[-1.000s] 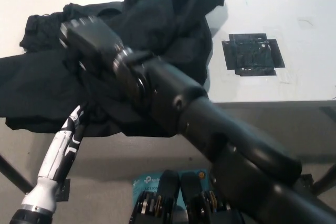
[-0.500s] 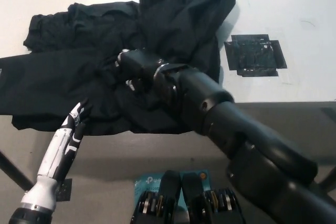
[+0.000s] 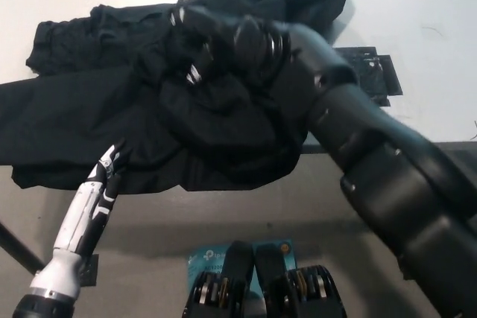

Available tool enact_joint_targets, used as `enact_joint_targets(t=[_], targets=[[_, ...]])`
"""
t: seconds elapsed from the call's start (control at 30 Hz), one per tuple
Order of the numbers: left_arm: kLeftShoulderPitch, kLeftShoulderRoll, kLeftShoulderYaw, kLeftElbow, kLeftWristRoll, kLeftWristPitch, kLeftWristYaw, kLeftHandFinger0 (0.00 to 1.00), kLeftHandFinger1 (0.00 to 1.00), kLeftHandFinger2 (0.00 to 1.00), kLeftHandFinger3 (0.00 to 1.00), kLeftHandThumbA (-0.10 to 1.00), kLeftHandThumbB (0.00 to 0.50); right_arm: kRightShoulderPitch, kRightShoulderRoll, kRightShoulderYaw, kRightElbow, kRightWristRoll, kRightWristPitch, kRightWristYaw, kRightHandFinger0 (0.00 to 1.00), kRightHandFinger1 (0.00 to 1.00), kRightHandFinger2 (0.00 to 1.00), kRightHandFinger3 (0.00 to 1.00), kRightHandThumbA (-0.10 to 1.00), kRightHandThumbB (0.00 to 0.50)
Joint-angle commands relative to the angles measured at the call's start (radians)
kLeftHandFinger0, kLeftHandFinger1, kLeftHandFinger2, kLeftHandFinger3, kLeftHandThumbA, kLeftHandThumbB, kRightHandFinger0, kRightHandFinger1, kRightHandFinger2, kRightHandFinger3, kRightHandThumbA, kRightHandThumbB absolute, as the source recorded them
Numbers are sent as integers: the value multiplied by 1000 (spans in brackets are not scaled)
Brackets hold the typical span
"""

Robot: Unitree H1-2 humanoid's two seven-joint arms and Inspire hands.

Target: The robot grabs the right edges of the black jacket on the table, and folds it in half

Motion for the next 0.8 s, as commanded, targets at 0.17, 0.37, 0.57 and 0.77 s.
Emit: enact_joint_targets(t=[0.17,0.37,0.57,0.77], targets=[[-25,22,-2,-19,1,-2,-17,1000,1000,1000,1000,1000,175,-199,-18,-152,-95,180,139,356,1000,1000,1000,1000,834,450],[-27,17,-10,-24,22,16,-11,1000,1000,1000,1000,1000,193,-279,-55,-120,-123,151,223,465,1000,1000,1000,1000,879,500],[-46,14,-8,-10,-3,12,-17,1000,1000,1000,1000,1000,170,-211,-190,-242,-555,226,255,365,1000,1000,1000,1000,1000,447],[-54,27,11,-6,-10,6,-12,1000,1000,1000,1000,1000,161,-7,-371,-372,-1176,264,406,380,1000,1000,1000,1000,1000,458]])
